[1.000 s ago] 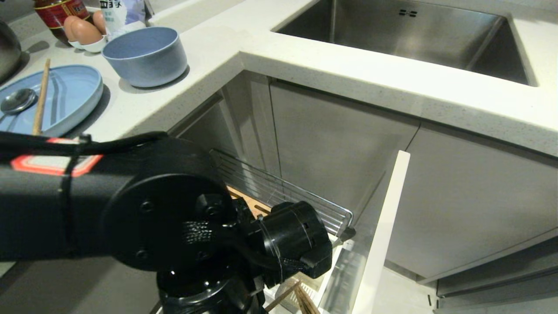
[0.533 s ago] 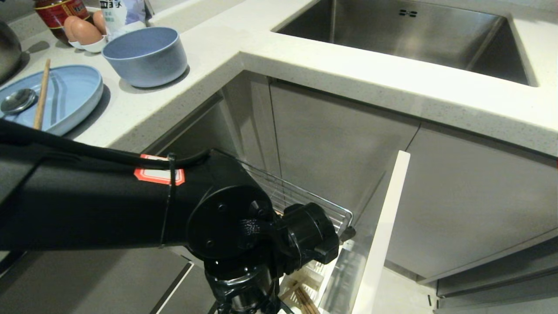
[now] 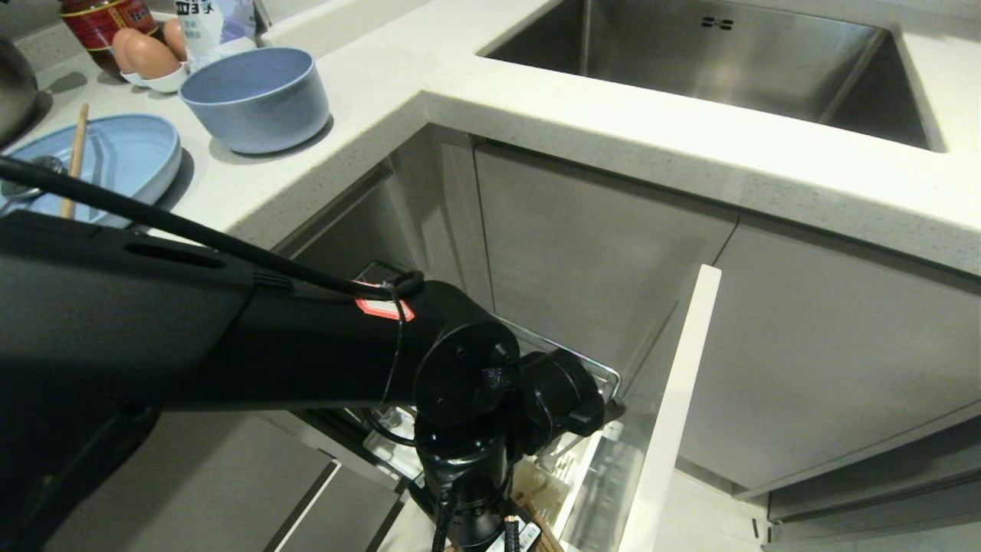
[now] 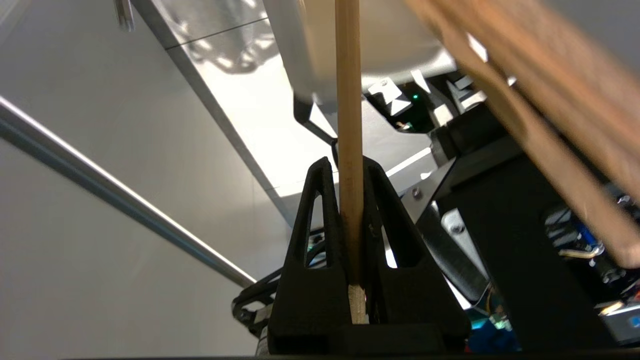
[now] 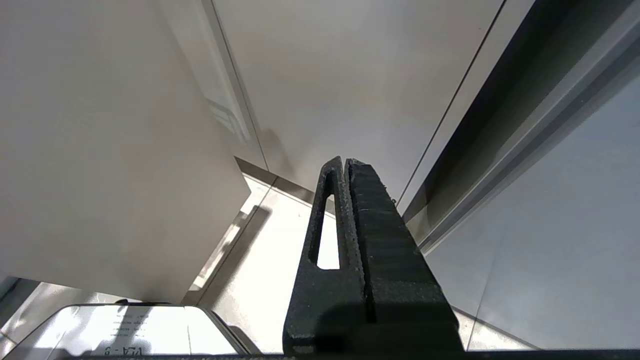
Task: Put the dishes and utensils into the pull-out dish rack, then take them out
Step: Pick up the chopsticks and place it in the cupboard
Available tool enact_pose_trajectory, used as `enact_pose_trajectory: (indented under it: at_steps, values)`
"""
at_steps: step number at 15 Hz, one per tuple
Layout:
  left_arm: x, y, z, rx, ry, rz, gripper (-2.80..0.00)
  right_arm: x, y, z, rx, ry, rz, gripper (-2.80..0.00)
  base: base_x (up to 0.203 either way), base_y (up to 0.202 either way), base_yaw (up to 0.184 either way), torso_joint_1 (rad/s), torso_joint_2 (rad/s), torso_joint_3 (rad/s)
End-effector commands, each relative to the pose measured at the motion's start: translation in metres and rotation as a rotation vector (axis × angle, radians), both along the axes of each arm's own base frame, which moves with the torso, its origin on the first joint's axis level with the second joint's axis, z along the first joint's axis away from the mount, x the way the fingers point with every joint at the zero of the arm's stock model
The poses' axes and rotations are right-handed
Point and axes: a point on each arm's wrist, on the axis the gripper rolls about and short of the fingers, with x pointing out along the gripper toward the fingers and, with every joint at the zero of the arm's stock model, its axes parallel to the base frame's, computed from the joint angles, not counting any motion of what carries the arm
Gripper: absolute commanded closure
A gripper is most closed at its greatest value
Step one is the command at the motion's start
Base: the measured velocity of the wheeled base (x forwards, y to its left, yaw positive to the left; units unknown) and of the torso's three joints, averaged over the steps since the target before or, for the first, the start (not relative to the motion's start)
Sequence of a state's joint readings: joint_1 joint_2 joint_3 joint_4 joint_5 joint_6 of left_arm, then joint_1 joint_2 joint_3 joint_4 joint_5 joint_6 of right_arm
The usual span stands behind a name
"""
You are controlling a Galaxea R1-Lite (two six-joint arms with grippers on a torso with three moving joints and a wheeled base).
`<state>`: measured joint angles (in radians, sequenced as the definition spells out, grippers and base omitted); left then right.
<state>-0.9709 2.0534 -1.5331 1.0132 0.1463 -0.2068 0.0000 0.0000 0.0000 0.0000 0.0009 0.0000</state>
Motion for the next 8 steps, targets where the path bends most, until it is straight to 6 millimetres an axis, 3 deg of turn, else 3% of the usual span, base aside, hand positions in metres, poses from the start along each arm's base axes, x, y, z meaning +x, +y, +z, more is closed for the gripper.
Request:
enact_pose_trajectory:
  at_steps: [1, 8]
  values:
    - [0.0059, -0.0042, -0.0071, 0.006, 0.021, 0.008, 0.0, 0.0, 0.0, 0.0, 0.0, 0.0, 0.001, 0.0, 0.0, 0.0, 0.0, 0.0, 0.0, 0.0]
    - [0.0152, -0.0081, -0.011, -0.025, 0.058, 0.025, 0.0, 0.0, 0.0, 0.0, 0.0, 0.0, 0.001, 0.0, 0.0, 0.0, 0.0, 0.0, 0.0, 0.0]
